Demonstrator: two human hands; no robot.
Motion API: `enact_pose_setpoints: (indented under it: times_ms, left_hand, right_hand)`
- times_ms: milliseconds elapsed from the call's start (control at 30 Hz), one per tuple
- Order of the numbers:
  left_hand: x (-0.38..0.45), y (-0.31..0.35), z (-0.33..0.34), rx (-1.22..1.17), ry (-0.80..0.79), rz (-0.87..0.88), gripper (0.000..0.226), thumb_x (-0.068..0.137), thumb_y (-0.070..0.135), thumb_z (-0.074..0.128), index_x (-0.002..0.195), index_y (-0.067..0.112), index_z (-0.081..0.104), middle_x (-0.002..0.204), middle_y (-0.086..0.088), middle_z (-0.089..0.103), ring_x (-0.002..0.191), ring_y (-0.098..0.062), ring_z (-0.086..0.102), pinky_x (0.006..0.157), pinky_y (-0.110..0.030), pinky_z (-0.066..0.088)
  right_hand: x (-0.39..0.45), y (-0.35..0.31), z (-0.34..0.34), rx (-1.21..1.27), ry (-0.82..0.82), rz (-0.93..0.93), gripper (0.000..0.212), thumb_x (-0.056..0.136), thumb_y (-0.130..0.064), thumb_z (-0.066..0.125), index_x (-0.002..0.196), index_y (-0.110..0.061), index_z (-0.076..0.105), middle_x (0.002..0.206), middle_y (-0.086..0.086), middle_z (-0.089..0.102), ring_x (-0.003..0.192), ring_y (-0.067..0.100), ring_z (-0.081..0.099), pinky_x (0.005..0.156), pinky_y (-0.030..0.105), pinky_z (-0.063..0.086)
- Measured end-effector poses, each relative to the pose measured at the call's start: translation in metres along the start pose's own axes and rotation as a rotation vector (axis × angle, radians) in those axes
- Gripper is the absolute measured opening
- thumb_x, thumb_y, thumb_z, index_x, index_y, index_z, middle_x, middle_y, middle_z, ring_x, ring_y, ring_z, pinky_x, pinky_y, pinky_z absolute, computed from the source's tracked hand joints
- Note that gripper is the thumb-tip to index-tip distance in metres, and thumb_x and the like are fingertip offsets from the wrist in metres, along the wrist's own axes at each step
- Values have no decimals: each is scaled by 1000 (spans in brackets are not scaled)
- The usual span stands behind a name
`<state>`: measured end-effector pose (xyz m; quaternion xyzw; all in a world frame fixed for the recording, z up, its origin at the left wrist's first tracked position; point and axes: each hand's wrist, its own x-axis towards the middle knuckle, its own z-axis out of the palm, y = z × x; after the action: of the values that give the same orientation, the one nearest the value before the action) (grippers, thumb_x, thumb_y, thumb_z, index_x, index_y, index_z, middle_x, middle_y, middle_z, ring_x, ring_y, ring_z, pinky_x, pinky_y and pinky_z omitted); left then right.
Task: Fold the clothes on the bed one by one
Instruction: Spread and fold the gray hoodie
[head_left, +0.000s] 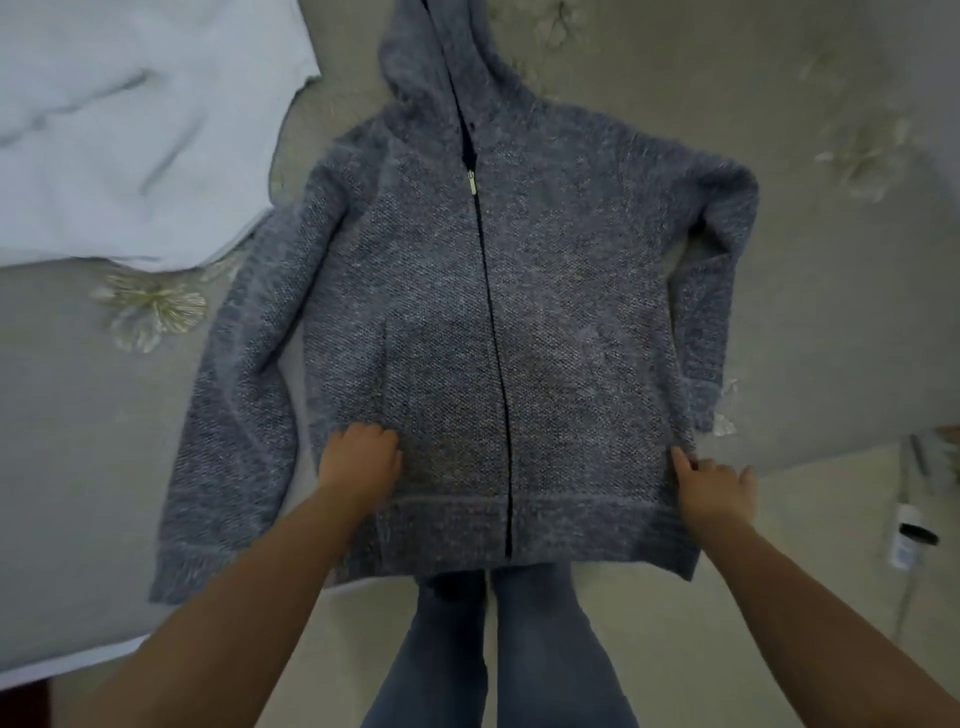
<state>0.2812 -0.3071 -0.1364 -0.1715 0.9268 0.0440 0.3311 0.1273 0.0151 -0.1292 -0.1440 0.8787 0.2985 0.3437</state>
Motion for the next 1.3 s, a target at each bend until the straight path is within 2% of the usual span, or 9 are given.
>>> enact_pose_setpoints:
  times_ms: [67, 233, 400, 567, 700, 800, 1000, 1200, 1300]
  left_hand:
    - [-2, -11, -2, -82, 37, -56, 29, 98, 29, 34, 114, 12, 50, 121, -7, 52, 114, -25, 46, 89, -36, 39]
    - [-4, -43, -6, -176, 118, -163, 30, 97, 24, 37, 120, 8, 46, 126, -10, 47, 118, -27, 40, 89, -37, 41]
    - [4, -67, -13, -294, 199, -261, 33, 95, 22, 42, 121, 1, 44, 124, -17, 47, 116, -32, 41, 89, -41, 40]
    - [24, -85, -25, -344, 236, -350, 41, 93, 23, 46, 128, 1, 40, 129, -17, 44, 119, -32, 39, 94, -42, 38]
    - [38, -98, -32, -412, 225, -473, 56, 92, 25, 50, 138, 3, 29, 139, -15, 35, 127, -31, 32, 99, -42, 36]
    - [48, -112, -30, -461, 241, -545, 58, 92, 27, 52, 139, 3, 28, 140, -17, 36, 127, -33, 34, 99, -43, 37]
    - [67, -148, -24, -404, 291, -601, 31, 93, 15, 46, 123, 9, 48, 110, -15, 60, 103, -32, 55, 102, -44, 28]
    - [58, -248, -61, -332, 685, -592, 40, 83, 0, 52, 122, 8, 55, 92, -31, 50, 85, -43, 49, 74, -43, 33]
    - [65, -295, -78, -273, 732, -552, 39, 82, -3, 50, 119, 9, 56, 93, -30, 48, 84, -42, 48, 69, -42, 31]
  right_hand:
    - [-2, -3, -3, -48, -32, -22, 51, 96, -28, 35, 144, -26, 17, 140, 7, 35, 126, 25, 38, 102, 39, 32]
    - [-9, -59, -46, 84, 236, -142, 31, 93, -19, 37, 118, -8, 51, 130, 13, 38, 122, 29, 34, 99, 39, 31]
    - [-3, -131, -99, 207, 307, -429, 32, 89, -17, 45, 119, -6, 50, 129, 10, 40, 122, 27, 35, 102, 41, 30]
    - [23, -173, -129, 239, 330, -574, 42, 95, -21, 37, 135, -9, 36, 147, 9, 25, 135, 24, 24, 107, 42, 24]
    - [47, -177, -137, 252, 239, -589, 45, 98, -25, 34, 141, -13, 29, 152, 4, 17, 139, 19, 18, 110, 41, 21]
    - [59, -174, -141, 179, 236, -623, 43, 98, -26, 34, 139, -15, 33, 149, 3, 24, 134, 20, 27, 105, 37, 29]
    - [75, -181, -159, 54, 266, -666, 33, 95, -25, 36, 122, -12, 50, 125, 6, 44, 113, 22, 43, 87, 29, 41]
    - [65, -203, -178, -96, 164, -525, 36, 95, -29, 38, 127, -13, 45, 127, 9, 42, 118, 28, 41, 92, 37, 41]
    - [54, -225, -193, -89, 109, -443, 37, 94, -27, 40, 127, -12, 47, 127, 12, 45, 120, 30, 43, 95, 39, 41]
